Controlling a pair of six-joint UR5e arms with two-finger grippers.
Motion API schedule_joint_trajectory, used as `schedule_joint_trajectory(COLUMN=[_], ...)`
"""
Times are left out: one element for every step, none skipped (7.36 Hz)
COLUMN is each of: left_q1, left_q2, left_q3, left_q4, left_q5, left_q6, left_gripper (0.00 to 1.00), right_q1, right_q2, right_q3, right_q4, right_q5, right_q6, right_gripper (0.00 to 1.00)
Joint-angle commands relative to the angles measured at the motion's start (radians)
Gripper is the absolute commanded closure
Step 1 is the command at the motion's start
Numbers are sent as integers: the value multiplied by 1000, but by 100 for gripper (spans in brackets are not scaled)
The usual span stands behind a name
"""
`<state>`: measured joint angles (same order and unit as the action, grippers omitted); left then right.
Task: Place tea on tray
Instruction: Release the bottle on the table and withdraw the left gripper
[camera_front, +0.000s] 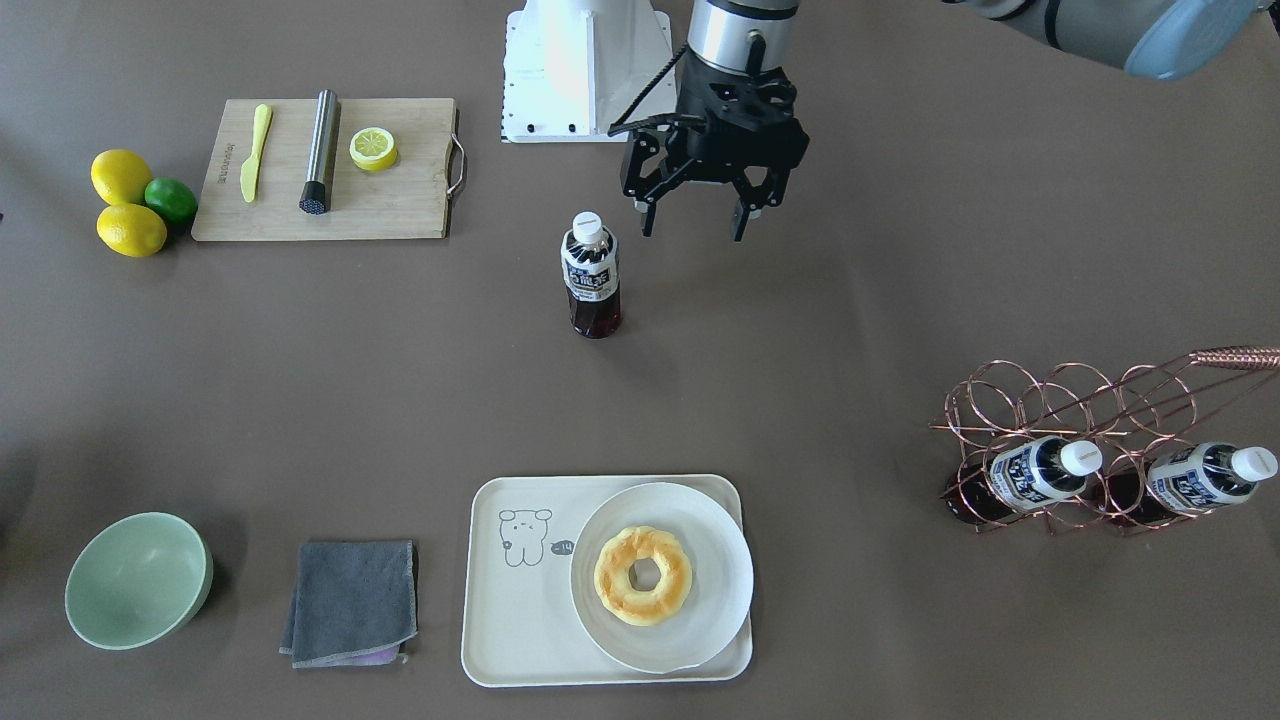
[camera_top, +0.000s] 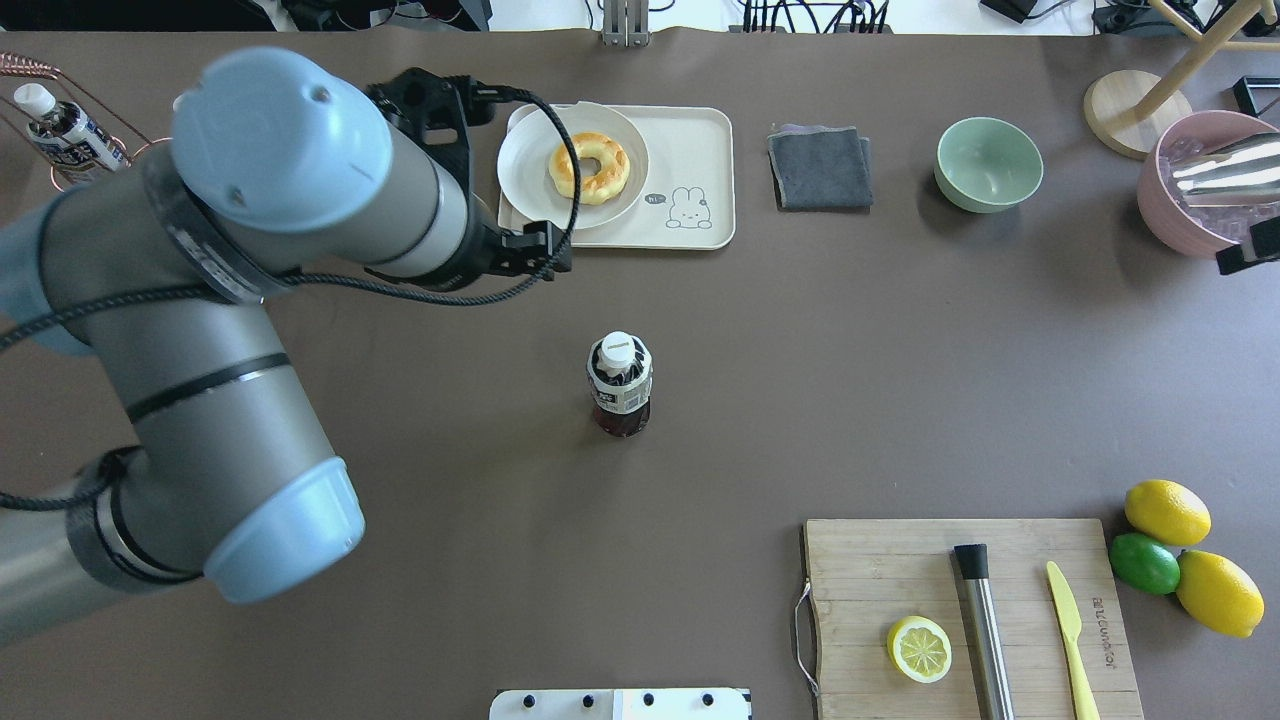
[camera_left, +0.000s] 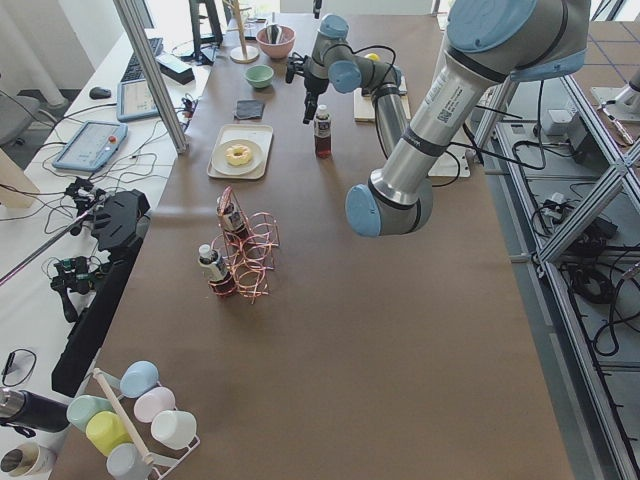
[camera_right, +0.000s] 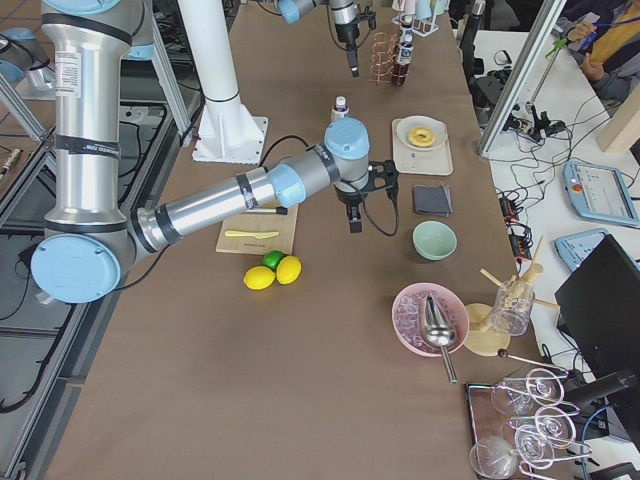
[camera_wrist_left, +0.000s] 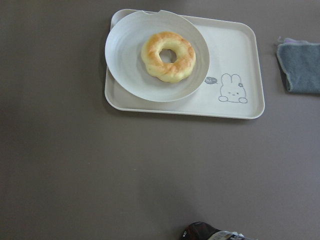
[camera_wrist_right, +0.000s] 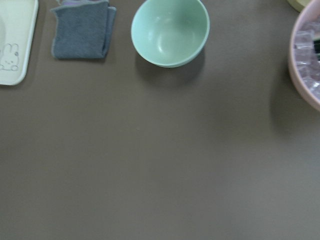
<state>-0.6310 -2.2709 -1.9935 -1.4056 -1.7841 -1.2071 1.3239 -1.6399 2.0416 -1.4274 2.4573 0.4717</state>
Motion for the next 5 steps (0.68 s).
schedule_joint_trajectory(left_q1=[-223,-292,-315,-341,-364], left_q2=[130,198,249,270,306], left_q3=[-37,-56,-70,-70,-70], left_q4=[-1,-4,-6,-7,-6], left_q5=[-271,-314,-328,-328,-330], left_q6=[269,349,401,409,478], left_gripper=[4,4,4,4,4], right_q1=[-228,-367,-485,-580,-670], right_q2=[202,286,367,444,501], right_q3=[43,51,49,49,43], right_q4=[1,1,-4,-11,-13], right_q5=[-65,-204,-303,-372,-449], right_q6=[410,541,639,782,880], right_gripper=[0,0,0,0,0])
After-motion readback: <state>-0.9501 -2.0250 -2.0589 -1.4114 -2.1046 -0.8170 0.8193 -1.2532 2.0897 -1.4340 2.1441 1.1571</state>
